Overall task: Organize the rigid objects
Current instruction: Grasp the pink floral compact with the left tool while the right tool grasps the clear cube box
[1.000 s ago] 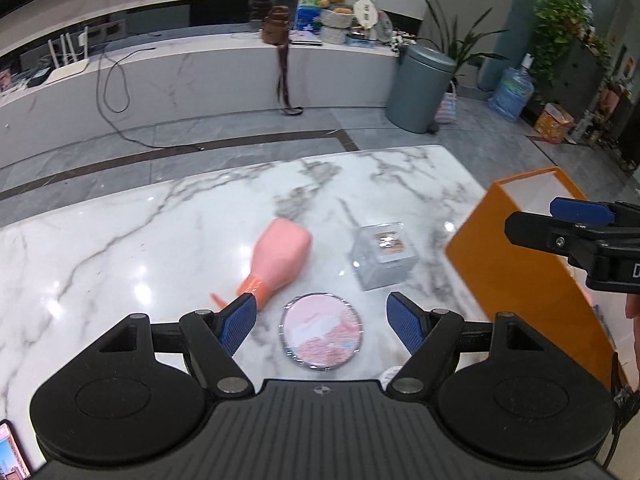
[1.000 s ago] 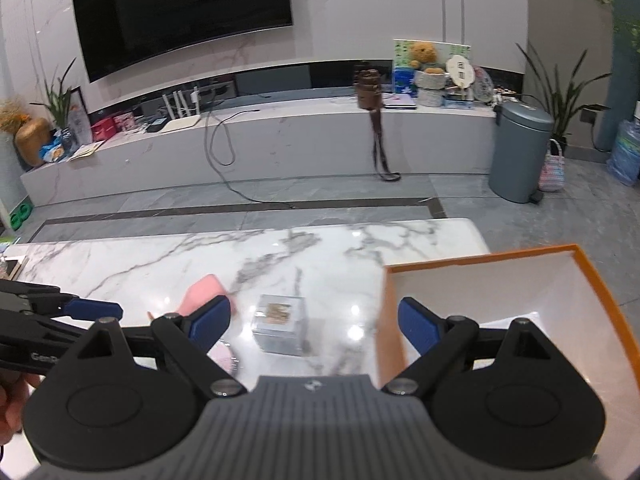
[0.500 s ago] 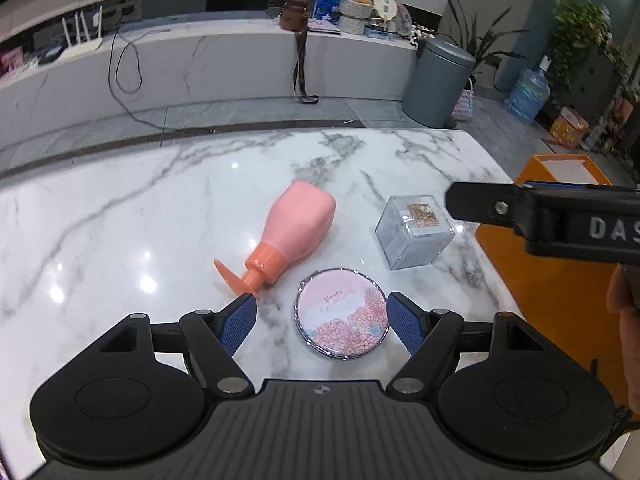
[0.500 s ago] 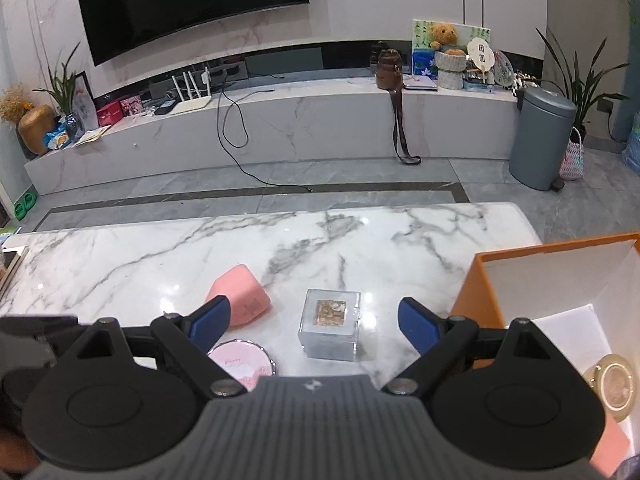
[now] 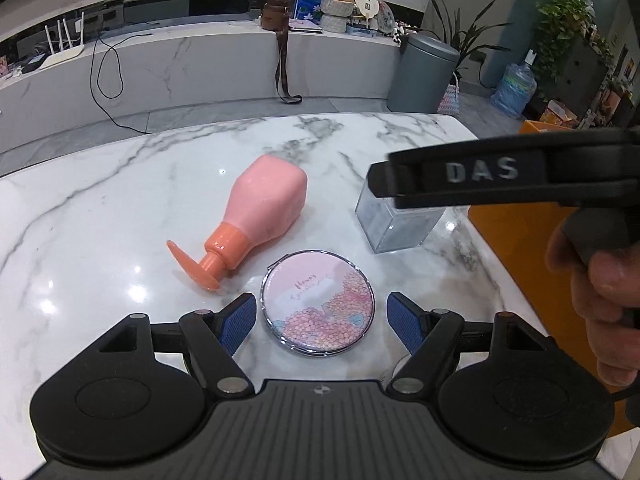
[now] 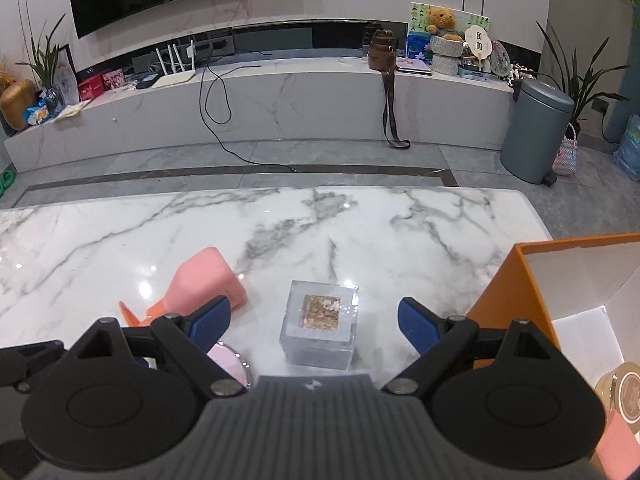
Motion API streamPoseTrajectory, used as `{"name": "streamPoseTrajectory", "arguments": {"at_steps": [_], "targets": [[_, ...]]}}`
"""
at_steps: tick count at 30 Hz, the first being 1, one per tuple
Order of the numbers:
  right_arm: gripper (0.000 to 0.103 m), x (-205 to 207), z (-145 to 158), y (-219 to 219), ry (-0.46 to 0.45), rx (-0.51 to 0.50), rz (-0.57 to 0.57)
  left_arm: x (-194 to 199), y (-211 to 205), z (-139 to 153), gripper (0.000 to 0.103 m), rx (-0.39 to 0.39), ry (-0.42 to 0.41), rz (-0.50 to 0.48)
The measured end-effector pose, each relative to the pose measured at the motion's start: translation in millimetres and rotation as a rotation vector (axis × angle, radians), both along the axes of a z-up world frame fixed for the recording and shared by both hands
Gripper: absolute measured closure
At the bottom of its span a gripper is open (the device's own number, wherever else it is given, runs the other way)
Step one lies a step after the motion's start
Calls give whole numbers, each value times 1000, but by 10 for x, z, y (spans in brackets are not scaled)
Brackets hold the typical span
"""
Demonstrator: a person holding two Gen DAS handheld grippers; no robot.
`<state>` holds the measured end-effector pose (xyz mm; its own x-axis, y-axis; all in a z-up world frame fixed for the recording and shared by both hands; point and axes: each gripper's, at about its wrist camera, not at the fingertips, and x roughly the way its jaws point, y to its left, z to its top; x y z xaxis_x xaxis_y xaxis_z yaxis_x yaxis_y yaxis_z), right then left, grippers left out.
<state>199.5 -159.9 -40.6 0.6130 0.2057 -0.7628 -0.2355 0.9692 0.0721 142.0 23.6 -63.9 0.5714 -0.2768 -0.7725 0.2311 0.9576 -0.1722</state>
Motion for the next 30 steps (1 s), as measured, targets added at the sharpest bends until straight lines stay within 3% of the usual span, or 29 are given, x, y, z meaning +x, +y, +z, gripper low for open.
{"name": "streamPoseTrajectory", "arguments": {"at_steps": [12,24,30], "targets": [[14,142,-250,63,35,-47,7,-9,-173,-98,12,73,-36,7],[20,236,-458,179,69,-71,18,-11,-250,-156,12,118,-66,-16],[39,278,-520,172,90,-71,17,-16,-251,-156,18,131,-68,-23]]}}
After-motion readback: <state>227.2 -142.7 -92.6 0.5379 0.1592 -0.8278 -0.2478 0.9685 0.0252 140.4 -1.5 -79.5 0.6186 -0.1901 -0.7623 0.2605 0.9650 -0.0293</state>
